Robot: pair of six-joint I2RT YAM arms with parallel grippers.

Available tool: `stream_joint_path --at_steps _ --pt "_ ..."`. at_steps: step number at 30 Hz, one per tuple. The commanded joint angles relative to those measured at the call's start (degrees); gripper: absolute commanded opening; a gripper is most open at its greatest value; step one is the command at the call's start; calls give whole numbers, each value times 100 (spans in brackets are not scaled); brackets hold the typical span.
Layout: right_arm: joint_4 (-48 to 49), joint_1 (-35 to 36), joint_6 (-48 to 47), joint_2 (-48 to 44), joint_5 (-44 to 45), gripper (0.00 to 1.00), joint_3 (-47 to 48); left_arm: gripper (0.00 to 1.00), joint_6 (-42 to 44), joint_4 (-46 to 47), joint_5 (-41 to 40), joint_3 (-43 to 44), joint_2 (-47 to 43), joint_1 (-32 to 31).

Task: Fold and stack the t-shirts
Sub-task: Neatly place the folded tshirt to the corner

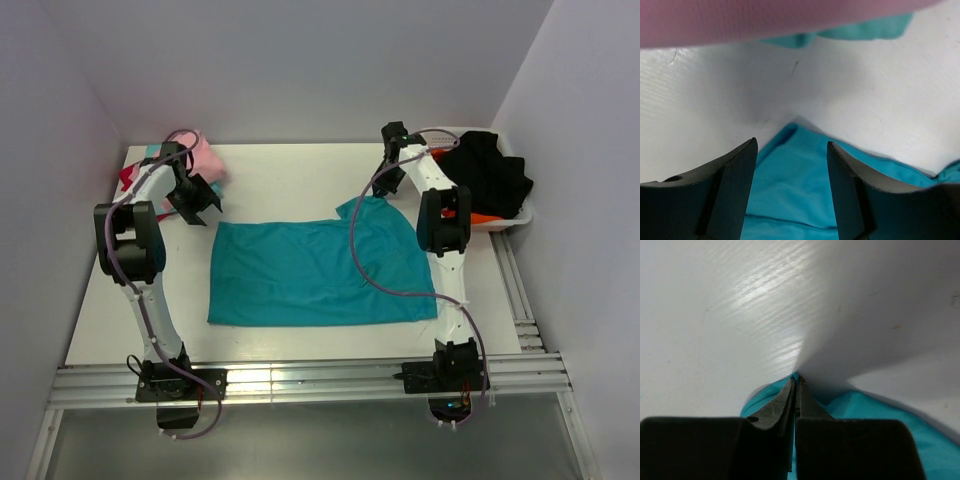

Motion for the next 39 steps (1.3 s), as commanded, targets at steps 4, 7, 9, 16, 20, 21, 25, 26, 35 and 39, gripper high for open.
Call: stream_joint_path --at_steps 4,7,9,16,20,21,25,26,35,39 --pt "-133 -172 -193 -566 222 0 -332 61 181 394 -32 -69 160 -24" --pt "-177 -208 -210 -566 239 0 -332 60 189 525 126 -254 170 -24" --pt "-186 -216 -228 -558 248 0 -315 59 189 578 162 -386 126 -33" --pt "-204 -234 -219 -487 222 0 -297 58 146 728 214 -649 73 -68" --pt "-204 -225 -246 -461 222 0 -271 55 93 789 241 -659 117 -94" --pt "-204 -225 -263 -452 222 0 -262 54 84 798 241 -632 134 -103" --pt "-247 -243 -290 -426 248 0 -209 50 66 746 250 -483 257 -129" --pt "-256 -251 -298 -426 248 0 -192 49 66 728 250 -404 275 -130" --pt "-274 -313 -360 -487 222 0 -183 30 40 614 276 35 477 -147" --pt "-309 -339 -421 -522 222 0 -113 20 40 579 311 229 600 -147"
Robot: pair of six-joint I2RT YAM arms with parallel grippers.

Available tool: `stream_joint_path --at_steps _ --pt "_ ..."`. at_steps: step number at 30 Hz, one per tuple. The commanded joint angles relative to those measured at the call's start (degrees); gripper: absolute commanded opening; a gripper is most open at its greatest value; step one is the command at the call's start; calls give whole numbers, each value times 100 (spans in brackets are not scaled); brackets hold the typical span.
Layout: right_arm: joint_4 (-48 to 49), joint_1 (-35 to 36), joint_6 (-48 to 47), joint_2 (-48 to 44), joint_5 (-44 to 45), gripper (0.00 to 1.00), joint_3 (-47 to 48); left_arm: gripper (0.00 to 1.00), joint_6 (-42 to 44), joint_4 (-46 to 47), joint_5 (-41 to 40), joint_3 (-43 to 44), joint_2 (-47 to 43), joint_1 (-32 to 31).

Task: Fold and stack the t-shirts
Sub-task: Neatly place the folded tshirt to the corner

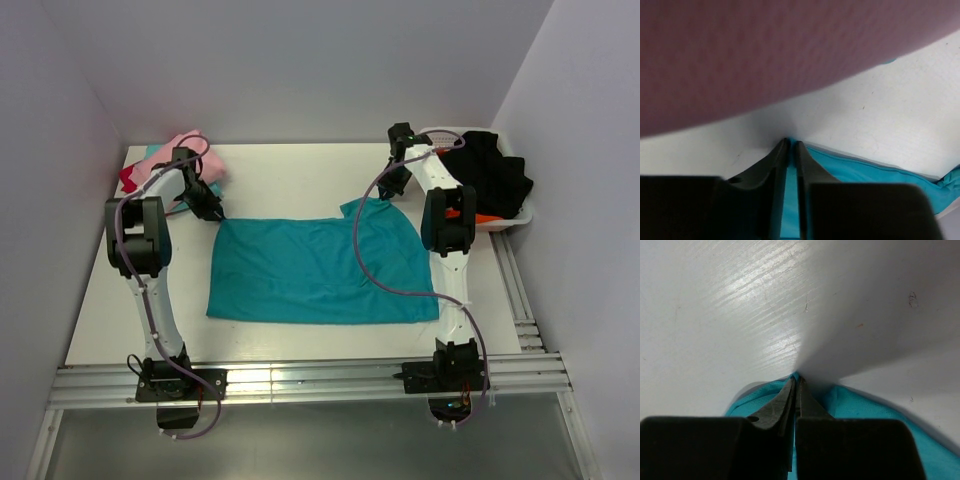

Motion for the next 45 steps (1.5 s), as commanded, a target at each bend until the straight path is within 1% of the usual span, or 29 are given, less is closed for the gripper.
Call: stream_joint_path --at_steps 1,6,12,18,27,38,45 --pt "-235 -141 -118 -365 206 0 211 16 27 -40 88 373 115 -25" --pt "-331 -202 -197 -426 180 0 439 6 -34 -40 194 541 168 -25" --pt "-262 -264 -232 -654 13 0 440 0 -70 -93 255 620 80 -42" --pt "-121 -272 -214 -1067 -136 0 229 0 -26 -119 194 576 -122 -51" --pt "28 -272 -135 -1683 -426 0 -245 0 18 -93 71 120 -623 -42" --pt "275 -272 -249 -2579 -479 0 -1326 0 -8 -84 -17 -294 -1308 -51" --pt "442 -272 -223 -3159 -497 0 -1941 0 18 -49 -105 -776 -1730 -42"
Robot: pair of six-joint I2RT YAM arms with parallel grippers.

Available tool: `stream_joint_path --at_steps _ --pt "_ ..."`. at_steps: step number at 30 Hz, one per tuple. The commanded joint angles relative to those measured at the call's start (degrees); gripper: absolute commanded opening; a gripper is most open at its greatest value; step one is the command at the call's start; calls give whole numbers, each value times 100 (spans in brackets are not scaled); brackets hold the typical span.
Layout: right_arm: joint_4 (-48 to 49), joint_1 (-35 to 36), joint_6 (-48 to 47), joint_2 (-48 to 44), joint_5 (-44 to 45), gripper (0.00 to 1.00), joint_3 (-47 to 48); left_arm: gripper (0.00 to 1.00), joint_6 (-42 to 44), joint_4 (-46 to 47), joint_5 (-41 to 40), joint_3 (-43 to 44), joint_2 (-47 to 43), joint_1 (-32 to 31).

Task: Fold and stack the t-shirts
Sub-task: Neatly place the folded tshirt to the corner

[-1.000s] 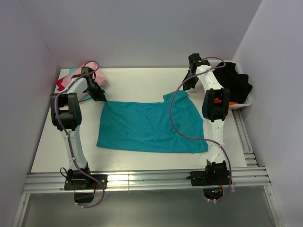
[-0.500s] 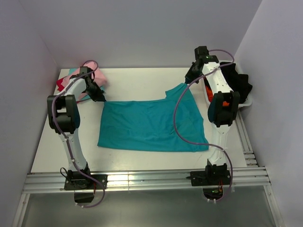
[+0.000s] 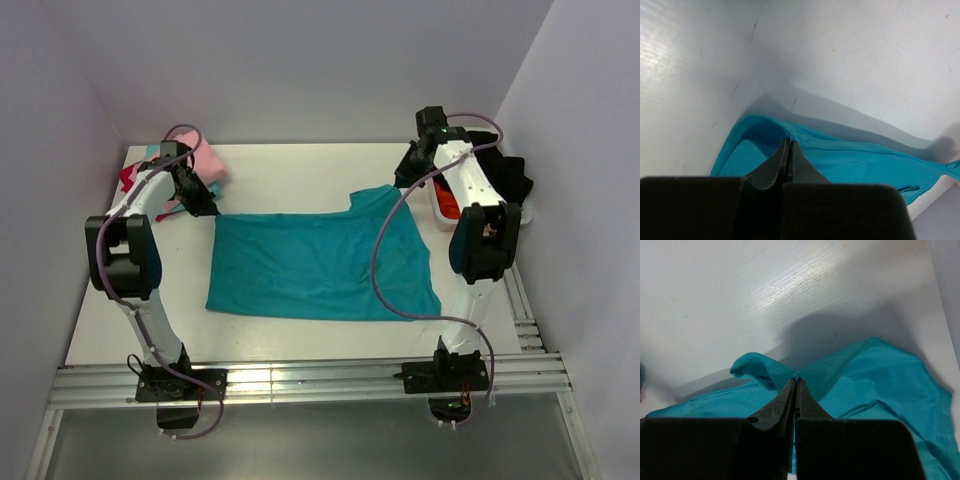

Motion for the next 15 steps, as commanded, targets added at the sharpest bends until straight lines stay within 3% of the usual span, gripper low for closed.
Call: stream_joint_path --at_steps 1,15 --pt "243 -14 -20 -659 -31 0 -261 0 44 71 -136 -239 -471 -14" --pt "577 -6 77 -2144 -119 0 -1966 0 159 230 -276 -1232 -1473 -23"
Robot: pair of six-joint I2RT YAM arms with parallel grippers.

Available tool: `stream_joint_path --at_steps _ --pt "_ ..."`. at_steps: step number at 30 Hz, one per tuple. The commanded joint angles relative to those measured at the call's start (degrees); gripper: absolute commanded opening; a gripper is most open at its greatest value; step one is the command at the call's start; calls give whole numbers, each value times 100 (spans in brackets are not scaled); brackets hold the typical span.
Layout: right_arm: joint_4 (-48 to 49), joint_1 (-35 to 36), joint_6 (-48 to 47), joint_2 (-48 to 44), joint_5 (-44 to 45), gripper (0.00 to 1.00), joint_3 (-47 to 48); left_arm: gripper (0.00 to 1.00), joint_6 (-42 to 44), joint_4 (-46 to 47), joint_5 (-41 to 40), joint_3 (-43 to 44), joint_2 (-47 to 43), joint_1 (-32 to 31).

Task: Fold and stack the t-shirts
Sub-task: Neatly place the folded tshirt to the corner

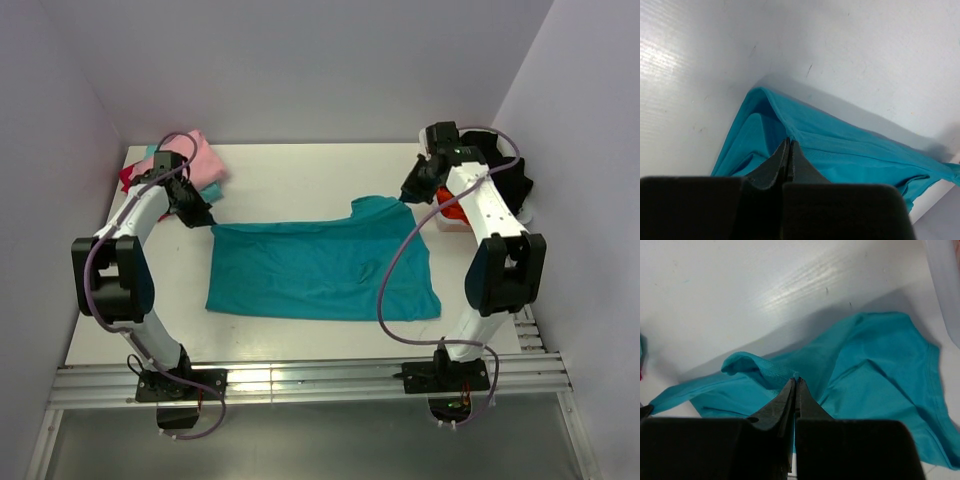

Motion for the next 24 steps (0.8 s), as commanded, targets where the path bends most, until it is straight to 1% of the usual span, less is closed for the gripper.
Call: stream_joint_path --at_steps 1,3,4,6,7,9,10,12,13,15,17,18,19,20,21,22,23,24 --pt "255 -6 64 -723 -19 0 -593 0 126 153 -134 -258 -527 -23" --pt "361 -6 108 -971 -45 0 -937 0 117 214 -204 -503 -642 -14" --pt "379 3 116 -1233 -28 0 -1252 0 108 223 -257 -583 -712 -14" --pt "449 -6 151 -1498 -10 0 -1771 0 82 285 -354 -890 -949 -14" --pt "475 -6 160 -1760 16 0 -1948 0 65 302 -397 -987 -1133 -23" --pt "537 -6 195 -1999 69 0 -2291 0 -14 338 -494 -1330 -1327 -14" --pt "554 -6 204 -2200 87 0 -2614 0 -41 390 -529 -1453 -1511 -23" --pt "581 -6 292 -2377 139 0 -2968 0 -146 425 -608 -1831 -1696 -57" --pt "616 3 327 -2578 113 0 -3343 0 -181 443 -644 -1936 -1862 -180" --pt "765 3 441 -2755 130 0 -3915 0 -304 443 -801 -2227 -2013 -216" --pt "766 12 512 -2844 236 0 -4198 2 -383 400 -872 -2437 -2162 -234" --pt "722 3 590 -2835 332 10 -4356 3 -410 356 -916 -2482 -2189 -242" --pt "669 3 617 -2792 524 47 -4401 7 -436 321 -977 -2500 -2241 -251" --pt "625 3 618 -2765 587 77 -4428 19 -454 233 -978 -2509 -2251 -251" --pt "564 3 626 -2721 684 100 -4385 34 -463 198 -978 -2517 -2268 -251" --pt "511 3 626 -2643 754 100 -4350 45 -472 180 -978 -2500 -2320 -251" --pt "467 3 592 -2607 755 100 -4297 62 -472 145 -1004 -2456 -2347 -251" --pt "441 3 548 -2589 763 100 -4166 69 -489 101 -1178 -2412 -2365 -260"
